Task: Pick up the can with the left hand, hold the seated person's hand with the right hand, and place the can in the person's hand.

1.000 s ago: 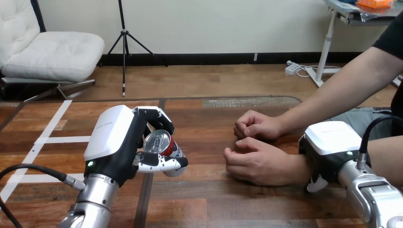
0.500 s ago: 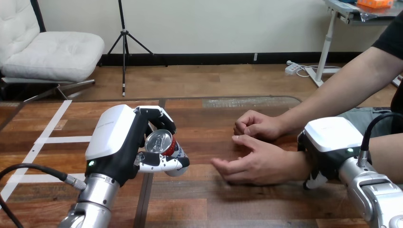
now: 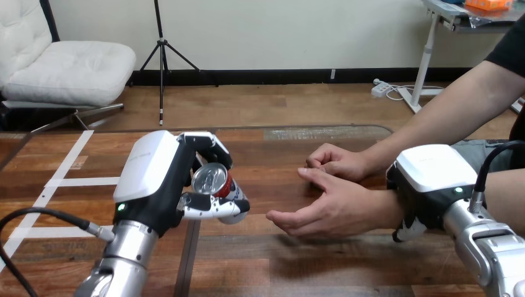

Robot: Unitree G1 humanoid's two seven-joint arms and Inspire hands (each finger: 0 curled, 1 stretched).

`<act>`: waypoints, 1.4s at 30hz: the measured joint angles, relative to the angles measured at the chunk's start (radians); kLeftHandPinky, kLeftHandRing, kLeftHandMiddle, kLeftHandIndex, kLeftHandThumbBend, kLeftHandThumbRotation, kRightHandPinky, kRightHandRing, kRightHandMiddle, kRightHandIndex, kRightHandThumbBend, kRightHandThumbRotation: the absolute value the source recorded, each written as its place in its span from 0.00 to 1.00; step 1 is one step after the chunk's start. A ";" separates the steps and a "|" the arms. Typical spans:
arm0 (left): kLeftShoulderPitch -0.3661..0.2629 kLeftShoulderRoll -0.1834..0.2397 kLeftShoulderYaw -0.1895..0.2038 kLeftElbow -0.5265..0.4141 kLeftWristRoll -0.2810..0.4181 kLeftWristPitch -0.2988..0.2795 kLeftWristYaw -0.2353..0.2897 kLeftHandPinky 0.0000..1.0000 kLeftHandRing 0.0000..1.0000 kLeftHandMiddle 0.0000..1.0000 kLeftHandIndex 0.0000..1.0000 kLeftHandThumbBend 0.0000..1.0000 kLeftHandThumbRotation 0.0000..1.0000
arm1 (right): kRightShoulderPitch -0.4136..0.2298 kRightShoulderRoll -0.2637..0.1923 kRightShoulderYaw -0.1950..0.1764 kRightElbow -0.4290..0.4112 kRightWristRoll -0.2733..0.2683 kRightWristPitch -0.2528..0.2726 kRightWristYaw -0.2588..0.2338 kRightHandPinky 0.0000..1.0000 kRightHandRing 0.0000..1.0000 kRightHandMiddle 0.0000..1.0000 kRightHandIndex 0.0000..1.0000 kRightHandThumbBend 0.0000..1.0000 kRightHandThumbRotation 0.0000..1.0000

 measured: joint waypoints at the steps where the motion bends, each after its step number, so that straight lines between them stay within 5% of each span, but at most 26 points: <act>1: -0.003 -0.001 0.000 0.000 0.000 0.000 0.000 0.25 0.31 0.39 0.43 0.69 0.00 | 0.000 -0.001 -0.001 -0.005 0.001 0.001 0.002 0.21 0.29 0.38 0.47 0.78 0.00; 42: -0.142 -0.049 -0.071 0.012 0.001 -0.010 -0.005 0.25 0.31 0.39 0.43 0.67 0.00 | 0.007 -0.006 -0.037 -0.144 0.001 0.021 0.063 0.23 0.31 0.39 0.50 0.83 0.00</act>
